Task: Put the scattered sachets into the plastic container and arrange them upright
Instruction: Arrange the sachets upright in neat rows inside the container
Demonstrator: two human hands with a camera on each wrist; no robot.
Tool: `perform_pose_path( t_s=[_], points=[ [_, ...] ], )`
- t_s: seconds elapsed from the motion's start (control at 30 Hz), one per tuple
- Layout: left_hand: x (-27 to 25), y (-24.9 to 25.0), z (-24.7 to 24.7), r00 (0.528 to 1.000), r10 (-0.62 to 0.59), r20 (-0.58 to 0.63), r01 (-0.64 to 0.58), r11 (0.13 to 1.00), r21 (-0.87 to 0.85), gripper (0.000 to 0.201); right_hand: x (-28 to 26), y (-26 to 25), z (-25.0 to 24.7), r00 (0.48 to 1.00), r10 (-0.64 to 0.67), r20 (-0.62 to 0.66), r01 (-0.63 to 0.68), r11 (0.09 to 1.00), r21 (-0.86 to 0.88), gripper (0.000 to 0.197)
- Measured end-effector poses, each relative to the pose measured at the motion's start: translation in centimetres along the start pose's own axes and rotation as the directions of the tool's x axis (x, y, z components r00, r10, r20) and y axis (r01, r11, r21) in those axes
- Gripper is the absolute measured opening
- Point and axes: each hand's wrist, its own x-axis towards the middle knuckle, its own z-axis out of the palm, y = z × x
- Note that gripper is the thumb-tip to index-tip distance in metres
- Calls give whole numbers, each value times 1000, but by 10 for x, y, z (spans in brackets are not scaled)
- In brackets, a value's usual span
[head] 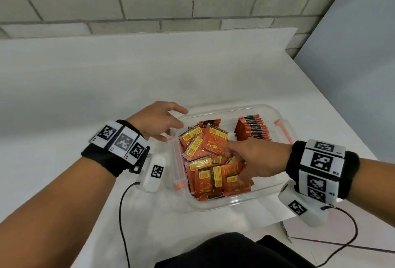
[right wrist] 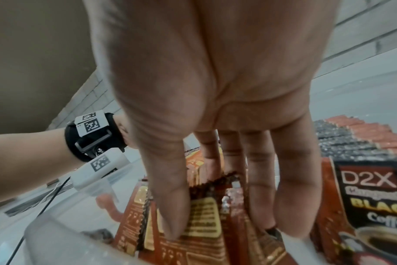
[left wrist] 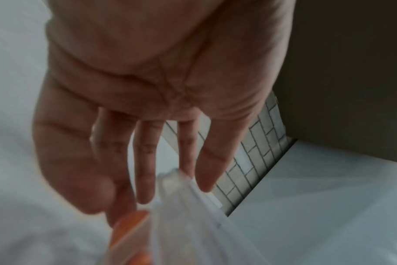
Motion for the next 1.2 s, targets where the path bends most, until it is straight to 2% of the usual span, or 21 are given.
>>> perform_pose_path(
  t_s=[0.1,0.23,0.33,0.5,0.6,0.7,0.87,1.0,1.13,1.2],
  points=[
    [2,-7,4,999,28,-16,-28,999,-28,29,2,-7,0,996,-57,71,62,995,-75,51],
    [5,-11,3,999,44,-24,-45,997,-61,30,4,-10,1,991,-126,52,131,984,-119,32],
    [7,-13,3,998,54,-22,-55,995,-80,31,0,-9,-6,986,-164,5,164,984,-70,26],
    [8,-16,3,998,64,-20,-66,990,-121,30,-6,-5,-23,989,-139,-59,138,990,-13,34],
    [9,-18,4,997,69,-28,-72,988,-139,29,-4,-5,-30,987,-133,-86,140,988,73,21],
    [9,-19,4,997,76,-33,-80,987,-142,29,2,-16,-25,985,-156,-72,160,985,58,16],
    [9,-21,5,996,79,-42,-84,985,-149,29,14,-30,-7,976,-218,-15,215,971,-101,48],
    [9,-21,5,996,79,-50,-85,986,-141,29,14,-32,-6,972,-232,-45,229,971,-61,49],
    [8,-21,5,995,79,-52,-86,986,-140,28,10,-34,-5,985,-175,-12,175,983,53,44],
    [9,-21,6,995,80,-56,-87,986,-141,28,9,-35,-5,984,-180,2,179,983,35,45]
  ],
)
